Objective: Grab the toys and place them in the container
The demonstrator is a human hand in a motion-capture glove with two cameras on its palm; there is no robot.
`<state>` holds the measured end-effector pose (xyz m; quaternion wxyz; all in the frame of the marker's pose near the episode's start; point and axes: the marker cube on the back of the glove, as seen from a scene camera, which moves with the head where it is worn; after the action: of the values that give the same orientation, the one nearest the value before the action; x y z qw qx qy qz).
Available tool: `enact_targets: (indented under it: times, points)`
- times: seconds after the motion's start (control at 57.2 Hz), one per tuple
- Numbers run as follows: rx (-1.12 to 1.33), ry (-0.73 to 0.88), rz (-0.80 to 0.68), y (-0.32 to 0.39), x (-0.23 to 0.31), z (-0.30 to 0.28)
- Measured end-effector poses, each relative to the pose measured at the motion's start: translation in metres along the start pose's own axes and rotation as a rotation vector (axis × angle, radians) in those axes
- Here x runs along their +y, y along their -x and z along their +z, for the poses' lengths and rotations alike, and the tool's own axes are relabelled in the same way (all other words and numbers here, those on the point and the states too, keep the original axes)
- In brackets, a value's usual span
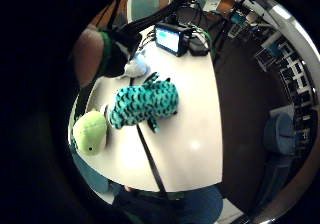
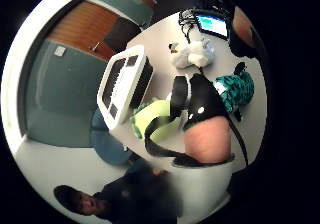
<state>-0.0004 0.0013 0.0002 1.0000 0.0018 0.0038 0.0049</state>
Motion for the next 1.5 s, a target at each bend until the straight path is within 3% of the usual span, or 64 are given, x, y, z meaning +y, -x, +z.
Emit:
enact_targets:
  times: [0.245, 0.402, 0.665, 0.944, 1.102, 1.382, 1.504]
  points:
    - [-0.005, 0.015, -0.005, -0.014, -0.005, 0.0]
    - [0.012, 0.109, -0.043, -0.031, -0.021, 0.019]
    - [-0.033, 0.622, 0.089, -0.057, -0.012, 0.113]
    - [0.075, 0.326, -0.099, -0.039, -0.028, 0.135]
    - [0.109, 0.172, -0.197, 0.001, -0.046, 0.083]
    - [-0.09, -0.065, -0.493, 0.198, -0.063, -0.038]
    - [-0.282, -0.052, -0.456, 0.269, -0.107, -0.038]
